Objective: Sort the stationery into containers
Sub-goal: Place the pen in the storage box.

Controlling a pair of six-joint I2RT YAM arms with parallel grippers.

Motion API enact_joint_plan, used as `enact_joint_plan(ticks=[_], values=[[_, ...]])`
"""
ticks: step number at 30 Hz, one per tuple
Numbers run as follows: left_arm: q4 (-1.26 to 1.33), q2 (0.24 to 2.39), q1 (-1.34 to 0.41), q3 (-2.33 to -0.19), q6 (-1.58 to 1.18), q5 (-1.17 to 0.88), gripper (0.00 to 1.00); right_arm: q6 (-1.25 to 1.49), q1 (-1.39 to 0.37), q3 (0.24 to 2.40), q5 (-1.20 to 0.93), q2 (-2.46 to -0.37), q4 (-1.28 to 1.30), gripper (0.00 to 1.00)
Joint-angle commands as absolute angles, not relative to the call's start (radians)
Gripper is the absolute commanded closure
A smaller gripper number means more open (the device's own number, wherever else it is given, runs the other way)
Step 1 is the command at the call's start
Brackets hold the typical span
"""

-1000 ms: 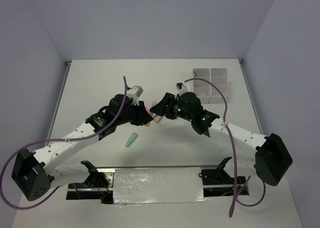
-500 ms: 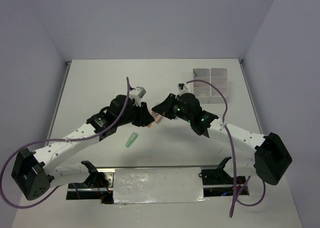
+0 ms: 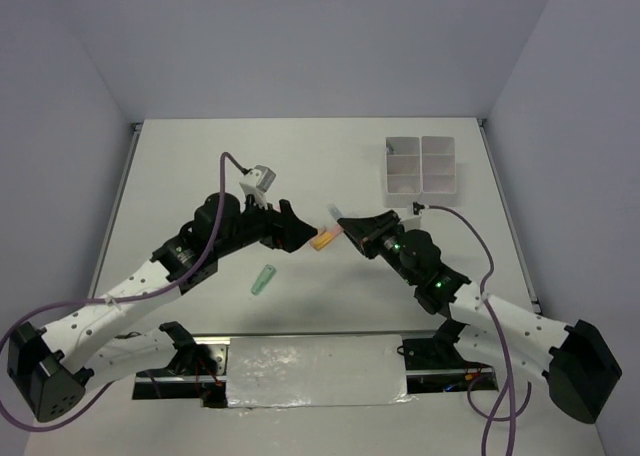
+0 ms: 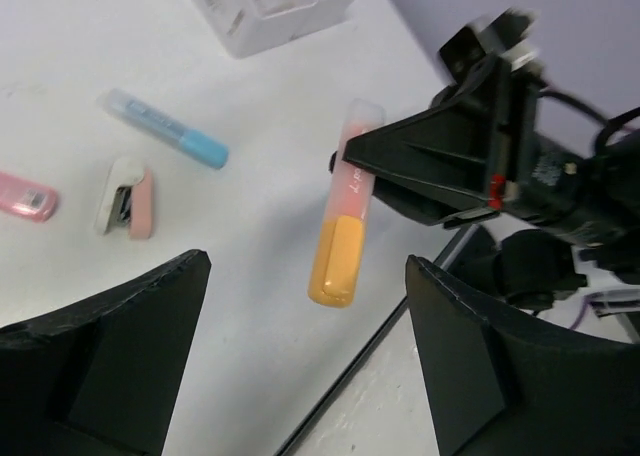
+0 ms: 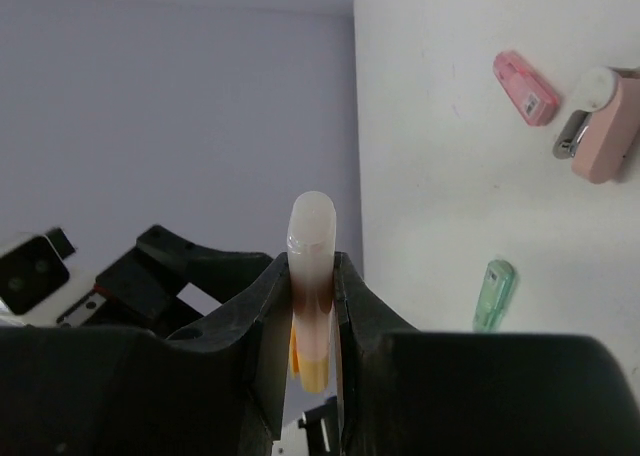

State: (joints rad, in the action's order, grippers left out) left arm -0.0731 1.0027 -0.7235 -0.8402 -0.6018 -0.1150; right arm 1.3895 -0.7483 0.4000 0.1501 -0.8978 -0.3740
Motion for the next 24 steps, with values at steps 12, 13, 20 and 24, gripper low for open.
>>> enact_joint_plan(ticks=[12,13,20,24], values=[[0.54,1.092,-0.73,-0.707,-0.978,-0.448,0.13,1.29,-0.764,0.304,0.301,-0.698,-0.781,1.0],[0.575,1.094,-0.732,-0.7,-0.998,-0.465,0.13,1.276,-0.765,0.311,0.287,-0.699,-0.775,1.0],[0.735,1.074,-0.738,-0.681,-1.089,-0.448,0.18,1.203,-0.765,0.295,0.238,-0.735,-0.902,1.0],[0.715,1.08,-0.738,-0.701,-1.083,-0.428,0.22,1.187,-0.765,0.284,0.218,-0.745,-0.96,1.0]])
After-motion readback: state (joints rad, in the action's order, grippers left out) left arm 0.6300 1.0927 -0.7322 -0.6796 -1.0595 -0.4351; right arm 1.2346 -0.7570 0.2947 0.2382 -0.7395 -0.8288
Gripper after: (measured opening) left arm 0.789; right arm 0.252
